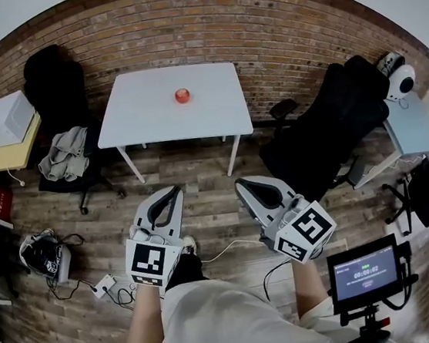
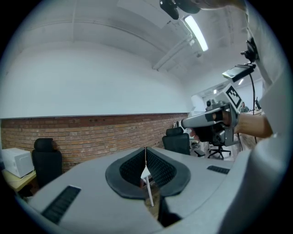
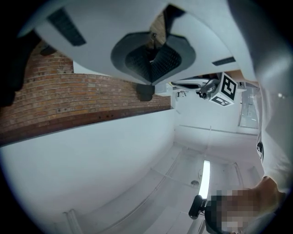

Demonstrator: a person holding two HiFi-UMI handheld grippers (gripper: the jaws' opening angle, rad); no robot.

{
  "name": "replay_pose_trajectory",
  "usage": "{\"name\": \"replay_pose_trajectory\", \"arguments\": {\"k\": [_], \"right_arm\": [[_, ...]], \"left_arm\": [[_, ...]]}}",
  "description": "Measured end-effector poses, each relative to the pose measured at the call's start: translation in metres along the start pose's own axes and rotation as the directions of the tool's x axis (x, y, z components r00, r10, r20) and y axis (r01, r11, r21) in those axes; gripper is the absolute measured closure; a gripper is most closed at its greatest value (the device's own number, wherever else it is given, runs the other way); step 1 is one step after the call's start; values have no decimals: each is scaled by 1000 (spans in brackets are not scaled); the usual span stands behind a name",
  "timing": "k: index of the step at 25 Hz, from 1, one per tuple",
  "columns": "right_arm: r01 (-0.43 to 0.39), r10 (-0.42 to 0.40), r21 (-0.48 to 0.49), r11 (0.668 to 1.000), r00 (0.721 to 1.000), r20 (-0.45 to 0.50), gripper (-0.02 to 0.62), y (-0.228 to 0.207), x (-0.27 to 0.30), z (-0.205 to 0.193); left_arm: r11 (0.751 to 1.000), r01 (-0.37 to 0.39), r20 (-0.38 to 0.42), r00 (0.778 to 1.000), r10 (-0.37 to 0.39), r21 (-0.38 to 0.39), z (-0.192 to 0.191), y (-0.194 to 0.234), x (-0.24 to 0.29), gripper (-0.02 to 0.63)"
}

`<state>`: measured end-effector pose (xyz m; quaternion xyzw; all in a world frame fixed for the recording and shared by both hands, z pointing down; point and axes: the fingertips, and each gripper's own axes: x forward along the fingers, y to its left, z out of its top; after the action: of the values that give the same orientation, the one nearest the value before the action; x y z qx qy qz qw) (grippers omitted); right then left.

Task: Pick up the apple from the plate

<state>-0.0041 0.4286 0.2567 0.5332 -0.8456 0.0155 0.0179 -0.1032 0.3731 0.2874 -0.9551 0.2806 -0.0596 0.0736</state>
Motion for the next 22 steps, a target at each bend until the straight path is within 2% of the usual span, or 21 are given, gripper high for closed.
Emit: {"name": "replay_pose_trajectory", "arguments": {"k": [4, 7, 12, 16, 22], "right_arm": [[50, -51, -21, 999, 999, -18, 594, -12, -1, -11], [77, -77, 2, 997, 997, -23, 594, -35, 15, -18], [119, -118, -1, 993, 992, -42, 594, -82, 60, -25], [142, -147, -56, 988, 986, -85, 594, -115, 103, -29], [134, -141, -67, 989, 983, -115, 594, -159, 166, -24]], "left_arm": [[1000, 6, 9, 1000, -6, -6, -6, -2, 7, 598], [1000, 21, 12, 1000, -20, -5, -12, 9, 30, 598], [999, 37, 10, 999, -37, -19, -27, 49, 82, 598], [999, 38, 1, 999, -38, -25, -34, 88, 118, 598], [999, 17, -4, 1000, -17, -33, -31, 149, 168, 598]]}}
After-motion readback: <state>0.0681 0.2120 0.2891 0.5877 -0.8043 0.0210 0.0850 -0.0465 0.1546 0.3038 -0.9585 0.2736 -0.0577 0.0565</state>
